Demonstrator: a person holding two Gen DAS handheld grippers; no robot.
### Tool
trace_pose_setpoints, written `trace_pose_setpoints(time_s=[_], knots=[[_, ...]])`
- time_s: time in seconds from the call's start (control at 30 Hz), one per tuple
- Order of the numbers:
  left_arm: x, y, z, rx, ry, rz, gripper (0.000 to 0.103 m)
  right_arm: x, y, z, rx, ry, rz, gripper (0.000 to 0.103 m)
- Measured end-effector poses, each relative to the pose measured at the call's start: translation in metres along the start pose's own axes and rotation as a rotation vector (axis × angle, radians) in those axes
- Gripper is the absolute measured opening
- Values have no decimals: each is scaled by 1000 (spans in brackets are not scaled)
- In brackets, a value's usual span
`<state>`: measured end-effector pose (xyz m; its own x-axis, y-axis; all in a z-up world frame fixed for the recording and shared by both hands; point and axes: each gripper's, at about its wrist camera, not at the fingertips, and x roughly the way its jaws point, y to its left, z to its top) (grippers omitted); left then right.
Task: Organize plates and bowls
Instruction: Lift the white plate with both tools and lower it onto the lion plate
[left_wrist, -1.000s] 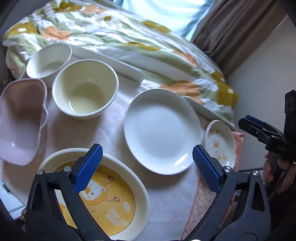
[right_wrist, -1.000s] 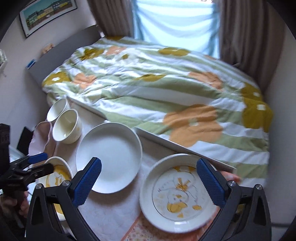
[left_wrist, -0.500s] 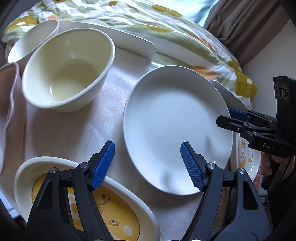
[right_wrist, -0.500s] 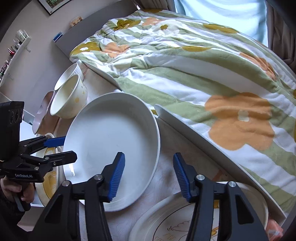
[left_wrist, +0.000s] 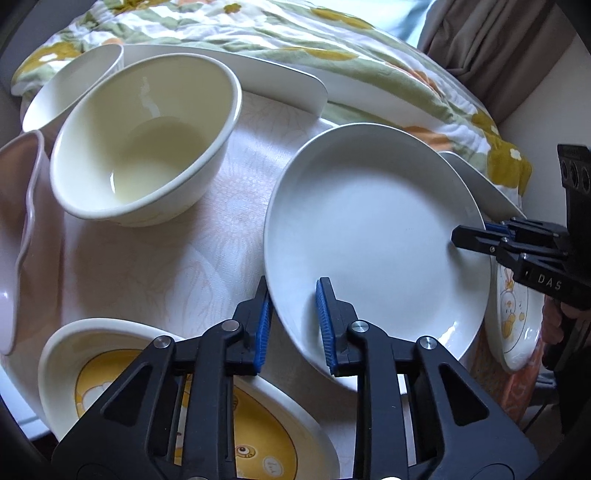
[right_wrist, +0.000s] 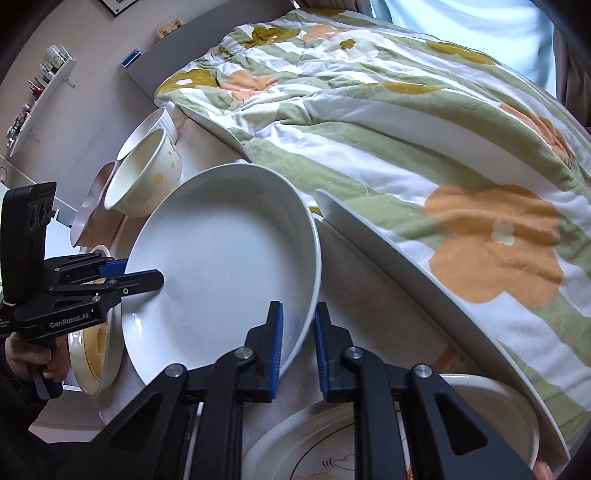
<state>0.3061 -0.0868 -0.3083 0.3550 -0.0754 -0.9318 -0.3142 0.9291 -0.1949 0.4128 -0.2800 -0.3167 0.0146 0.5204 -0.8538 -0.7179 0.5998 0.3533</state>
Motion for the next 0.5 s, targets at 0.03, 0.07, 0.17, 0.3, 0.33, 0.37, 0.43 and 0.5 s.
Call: trace_pose_setpoints(time_s=[0.03, 0.07, 0.17, 0.3, 0.33, 0.37, 0.43, 0.5], knots=[[0, 0, 1, -7, 4, 7, 21, 0, 0, -1, -2, -6, -1, 15], [1, -2, 0, -2, 3, 11, 21, -1, 0, -1, 0, -13, 0, 15], [-2, -7, -1, 14, 0, 36, 21, -1, 1, -2, 7, -24, -10, 15], [-5, -12, 0, 27, -6, 57, 21, -2, 3, -3, 4, -27, -11, 15], [-5, -14, 1, 33, -4, 62, 21, -3, 3, -4, -2, -27, -12, 15], [-6, -16, 2, 42, -2, 66, 21, -3, 3, -4, -3, -26, -14, 15], [-9, -19, 3, 49, -5, 72, 21, -3, 3, -4, 1, -28, -20, 15], [-11, -21, 4, 55, -8, 75, 21, -5, 3, -4, 3, -31, -29, 15]])
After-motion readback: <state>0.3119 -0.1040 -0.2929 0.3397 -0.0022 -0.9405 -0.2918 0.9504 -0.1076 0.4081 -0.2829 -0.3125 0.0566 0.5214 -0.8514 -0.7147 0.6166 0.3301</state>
